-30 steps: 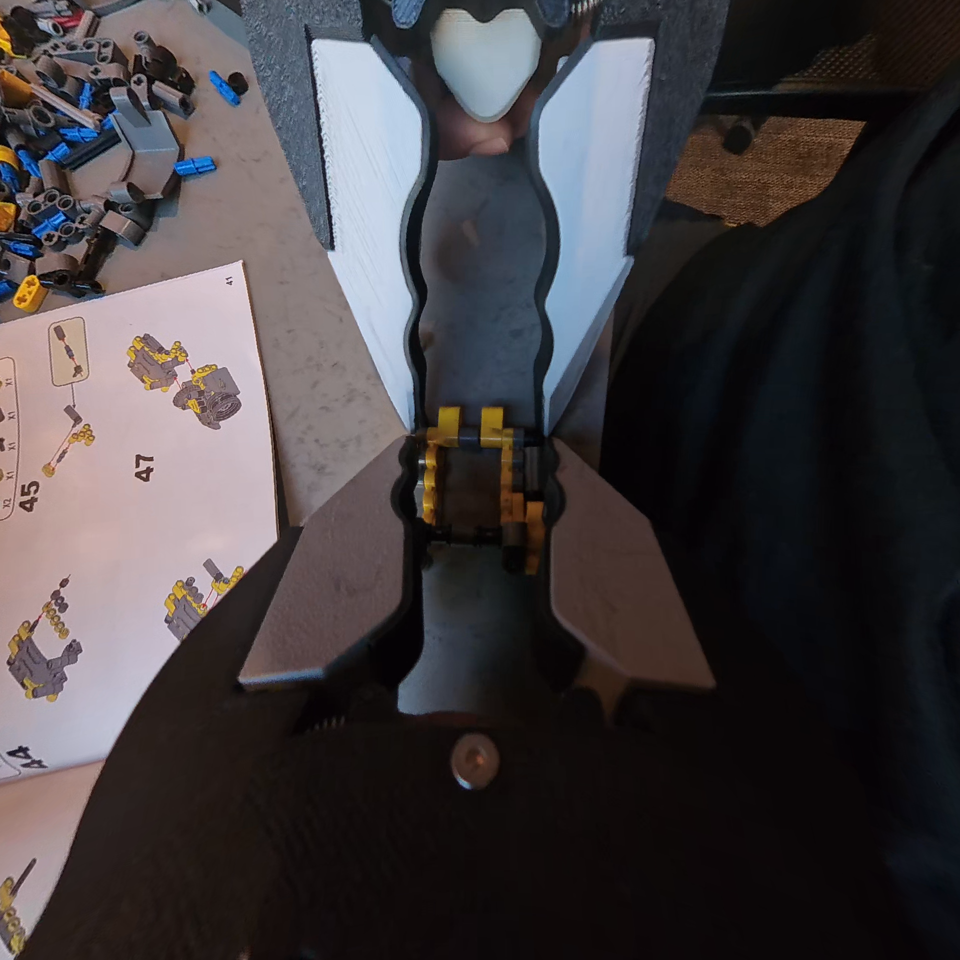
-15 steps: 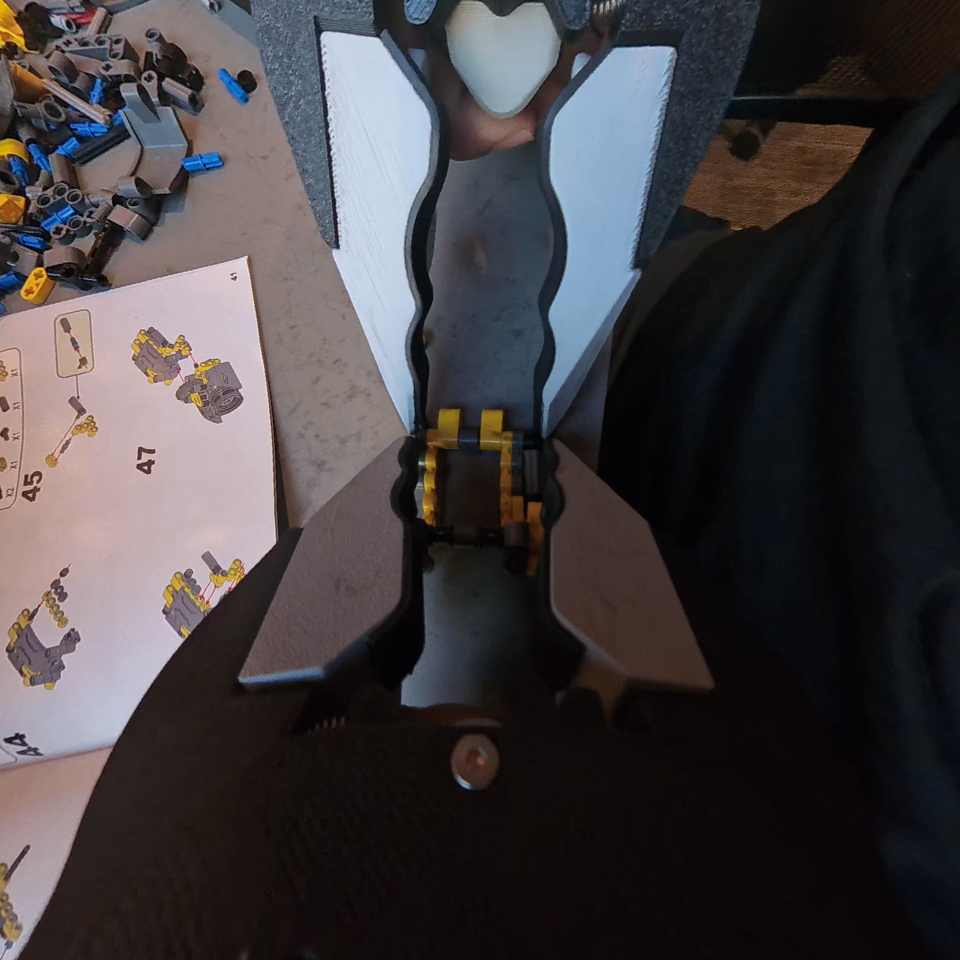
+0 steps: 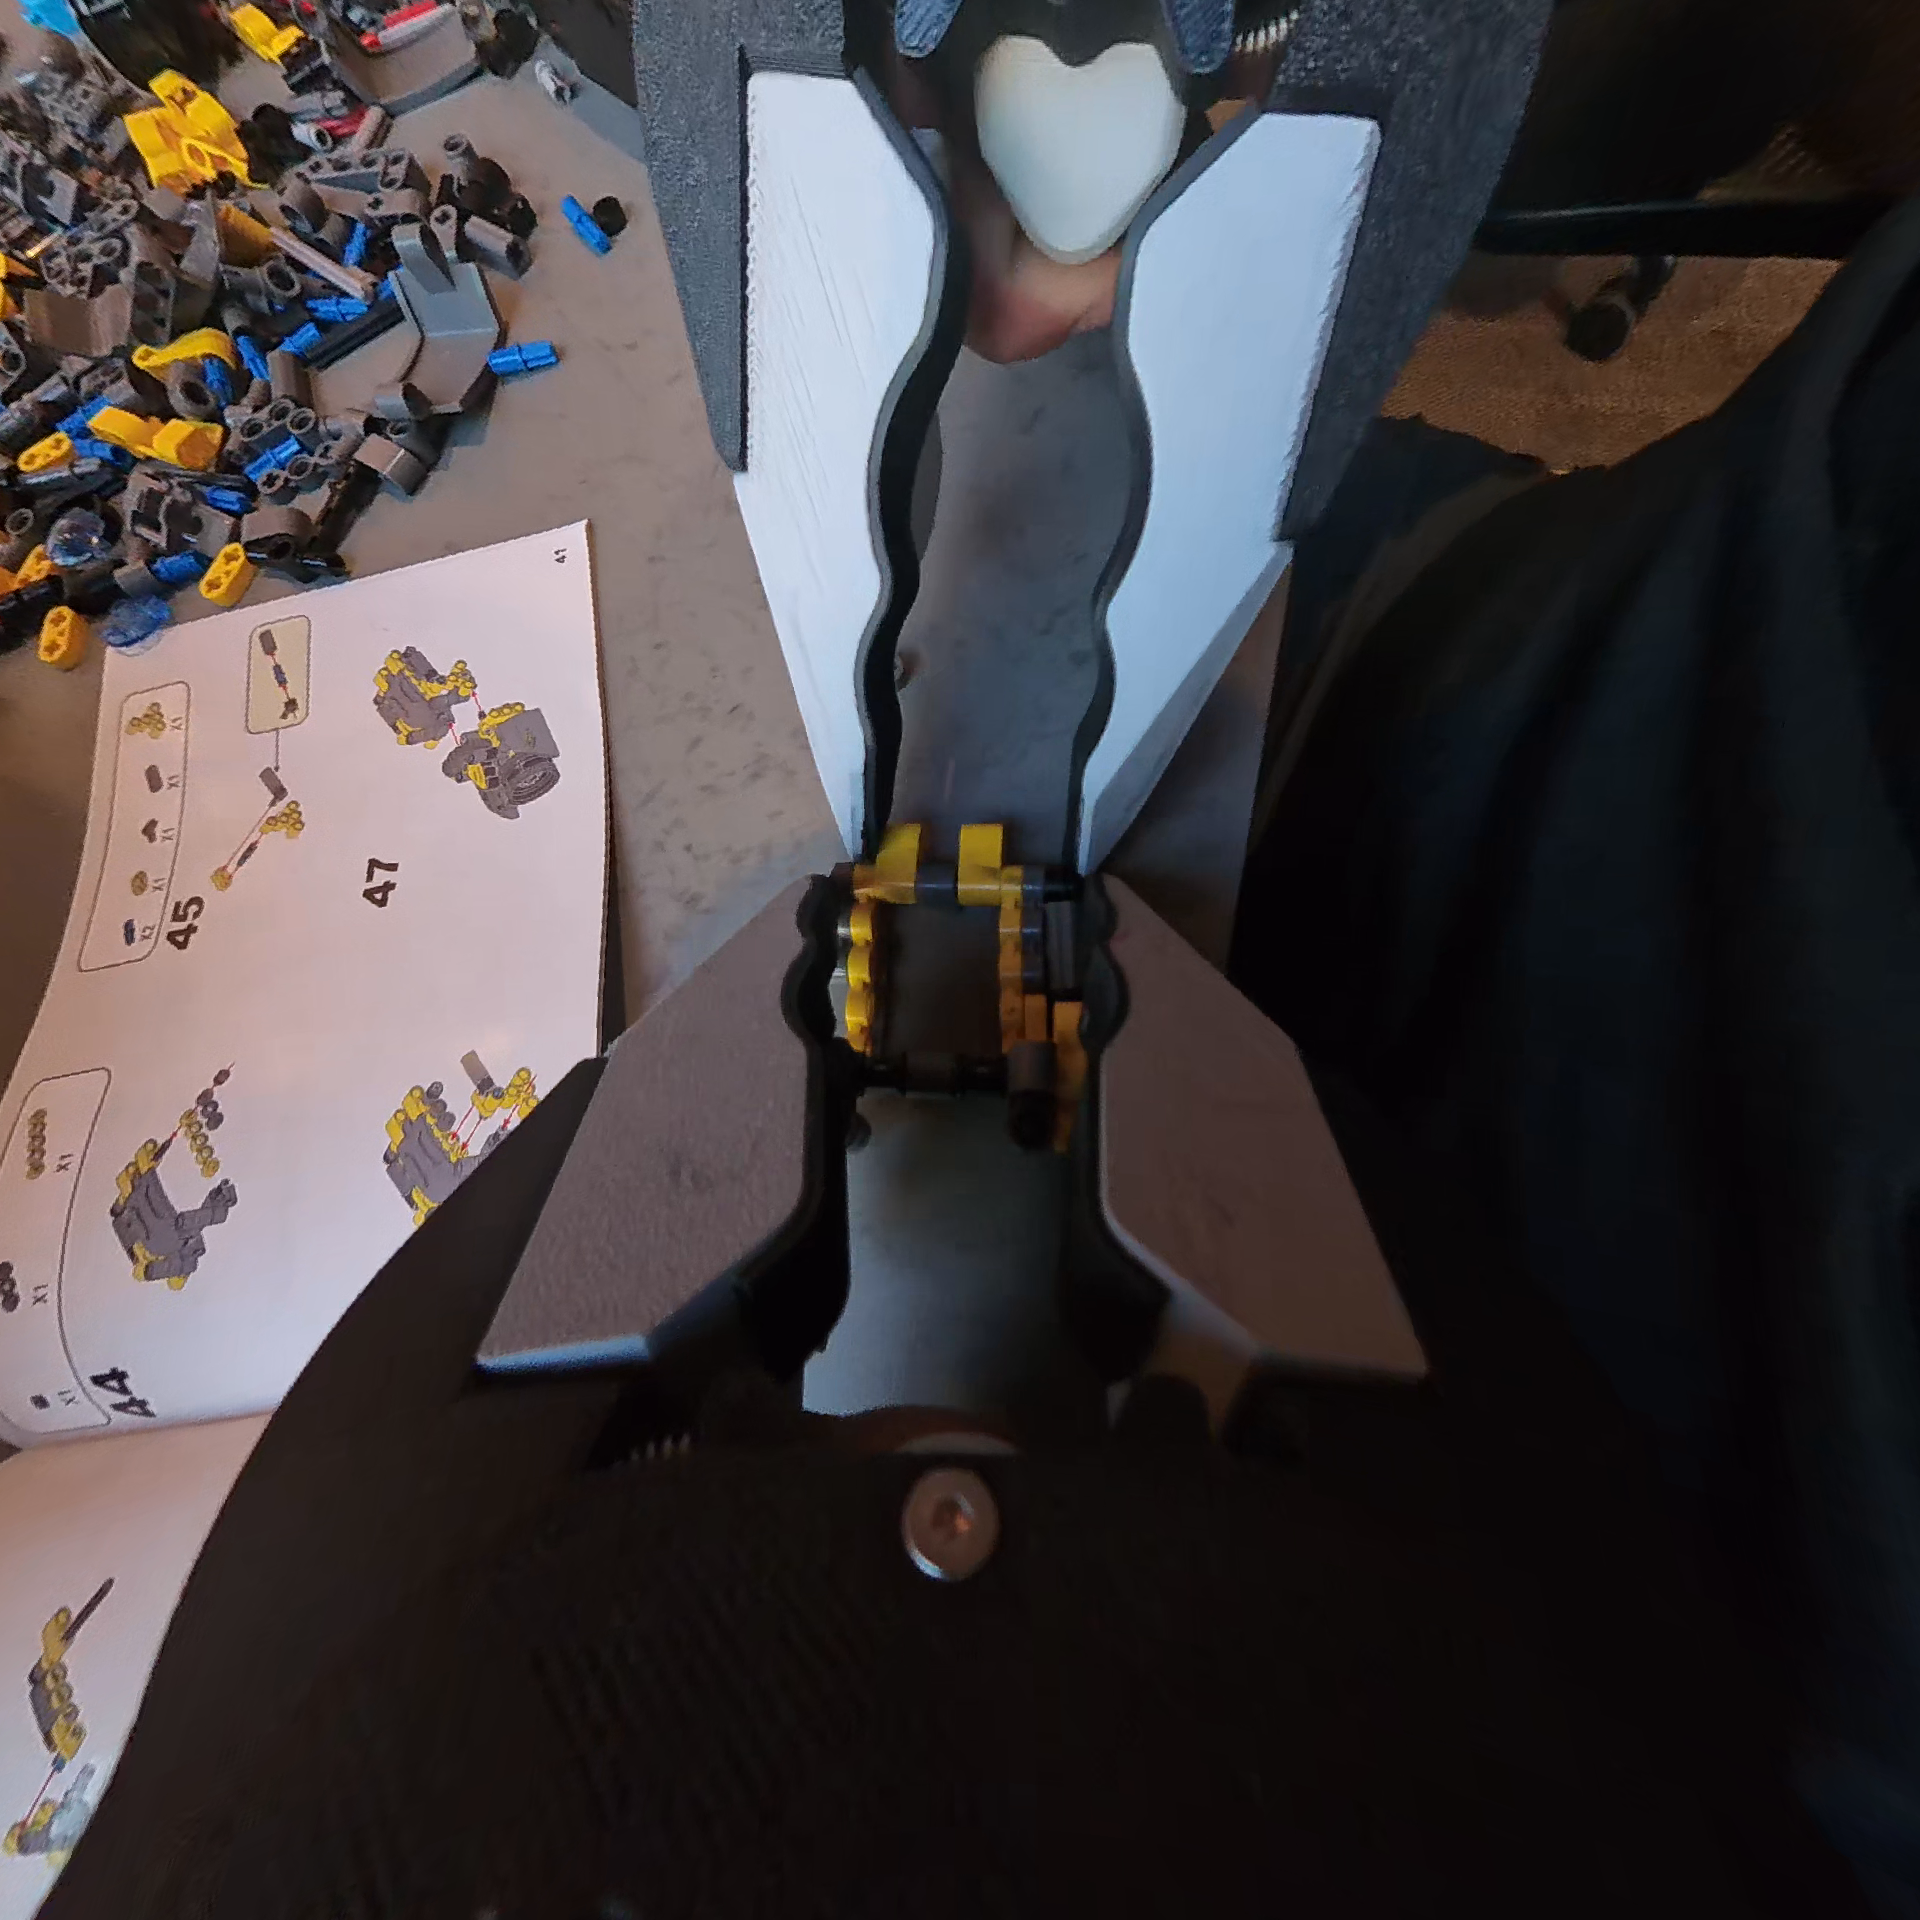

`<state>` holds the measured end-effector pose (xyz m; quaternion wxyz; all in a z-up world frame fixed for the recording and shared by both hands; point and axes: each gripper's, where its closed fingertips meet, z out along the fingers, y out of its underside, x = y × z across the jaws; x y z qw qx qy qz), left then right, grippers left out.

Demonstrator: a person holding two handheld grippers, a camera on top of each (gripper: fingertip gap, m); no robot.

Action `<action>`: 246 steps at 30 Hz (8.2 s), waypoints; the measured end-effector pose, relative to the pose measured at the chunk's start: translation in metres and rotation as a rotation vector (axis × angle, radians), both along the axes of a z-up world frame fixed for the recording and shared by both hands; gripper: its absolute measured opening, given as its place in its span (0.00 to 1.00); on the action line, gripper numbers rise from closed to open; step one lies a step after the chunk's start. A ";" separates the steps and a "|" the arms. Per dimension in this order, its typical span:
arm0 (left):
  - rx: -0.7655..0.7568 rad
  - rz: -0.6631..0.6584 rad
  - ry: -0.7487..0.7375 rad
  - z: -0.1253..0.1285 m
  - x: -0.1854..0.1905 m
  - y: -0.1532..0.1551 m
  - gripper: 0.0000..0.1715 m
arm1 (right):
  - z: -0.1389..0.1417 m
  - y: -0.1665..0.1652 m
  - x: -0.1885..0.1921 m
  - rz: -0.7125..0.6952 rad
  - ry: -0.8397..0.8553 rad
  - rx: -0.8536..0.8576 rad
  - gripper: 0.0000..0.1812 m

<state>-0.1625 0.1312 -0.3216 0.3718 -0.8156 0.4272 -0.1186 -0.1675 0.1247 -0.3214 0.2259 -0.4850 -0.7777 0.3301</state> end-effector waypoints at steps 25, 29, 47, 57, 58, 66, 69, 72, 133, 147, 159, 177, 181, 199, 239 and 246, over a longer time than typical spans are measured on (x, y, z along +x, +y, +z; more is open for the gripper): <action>-0.082 0.010 0.019 -0.001 0.005 -0.001 0.27 | -0.003 0.008 0.012 0.023 -0.025 -0.022 0.21; -0.085 0.010 0.017 -0.002 0.004 -0.001 0.27 | -0.003 0.006 0.013 0.036 -0.027 -0.026 0.20; -0.066 0.017 -0.006 -0.002 0.007 0.002 0.27 | -0.003 0.006 0.012 0.014 -0.037 -0.053 0.21; -0.074 0.023 0.022 -0.001 0.008 0.000 0.26 | -0.002 0.003 0.011 0.078 -0.004 0.038 0.19; -0.066 0.018 0.026 -0.001 0.008 0.000 0.26 | -0.002 0.003 0.011 0.090 0.005 0.054 0.19; -0.014 0.019 0.014 0.000 0.007 0.000 0.25 | 0.000 0.002 0.008 0.157 0.073 0.142 0.18; -0.002 0.024 0.008 0.001 0.006 0.002 0.25 | 0.001 0.003 0.007 0.149 0.075 0.144 0.18; 0.009 0.043 0.013 0.001 0.005 0.002 0.25 | 0.001 0.003 0.005 0.138 0.078 0.142 0.18; 0.094 0.256 0.027 0.008 -0.019 0.016 0.25 | 0.011 0.015 -0.020 -0.114 0.088 -0.037 0.17; 0.043 0.219 -0.002 0.002 -0.020 0.006 0.26 | 0.002 0.011 -0.015 -0.020 0.035 -0.008 0.21; 0.037 0.224 -0.013 0.002 -0.019 0.009 0.26 | 0.003 0.012 -0.007 0.001 0.061 0.029 0.19; 0.021 0.243 -0.025 0.001 -0.020 0.011 0.27 | 0.005 0.016 -0.009 -0.046 0.079 0.051 0.15; 0.019 0.260 -0.026 0.000 -0.021 0.012 0.27 | 0.006 0.017 -0.009 -0.075 0.100 0.099 0.14; 0.643 0.033 0.386 0.021 -0.013 0.011 0.27 | 0.035 0.021 -0.006 -0.177 0.176 -0.225 0.11; -0.015 0.140 -0.160 0.006 0.001 -0.036 0.15 | 0.019 -0.024 0.015 -0.009 0.061 -0.161 0.03; 0.067 0.257 -0.185 0.025 -0.012 -0.039 0.07 | 0.020 -0.036 0.019 0.031 0.068 -0.097 0.04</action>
